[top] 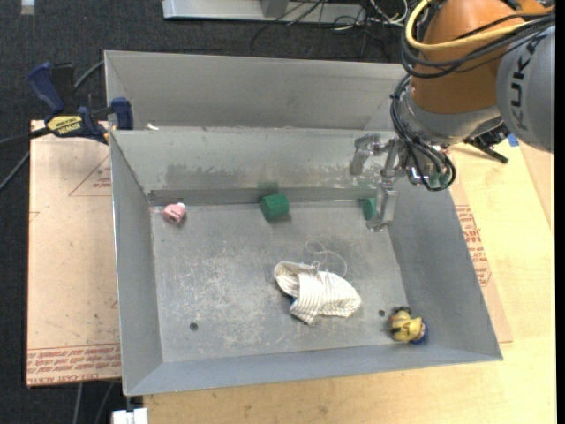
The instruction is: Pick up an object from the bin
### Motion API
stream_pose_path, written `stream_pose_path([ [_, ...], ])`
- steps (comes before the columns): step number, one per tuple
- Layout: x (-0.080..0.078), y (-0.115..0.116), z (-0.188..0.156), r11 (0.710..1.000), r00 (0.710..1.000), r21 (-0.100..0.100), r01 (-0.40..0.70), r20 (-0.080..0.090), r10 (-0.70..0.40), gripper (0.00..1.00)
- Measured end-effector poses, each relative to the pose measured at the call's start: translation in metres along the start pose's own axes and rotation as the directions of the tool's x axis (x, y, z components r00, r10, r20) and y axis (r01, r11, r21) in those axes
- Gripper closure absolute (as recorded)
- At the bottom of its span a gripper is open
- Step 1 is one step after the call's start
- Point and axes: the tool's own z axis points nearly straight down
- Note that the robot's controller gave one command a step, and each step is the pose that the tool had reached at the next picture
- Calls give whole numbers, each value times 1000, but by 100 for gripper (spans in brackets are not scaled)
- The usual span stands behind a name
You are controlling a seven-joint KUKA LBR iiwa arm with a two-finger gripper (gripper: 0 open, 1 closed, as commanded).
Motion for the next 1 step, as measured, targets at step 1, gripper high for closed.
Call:
stream_pose_path([
  [1,-1,0,-5,1000,1000,1,1,8,-1,0],
])
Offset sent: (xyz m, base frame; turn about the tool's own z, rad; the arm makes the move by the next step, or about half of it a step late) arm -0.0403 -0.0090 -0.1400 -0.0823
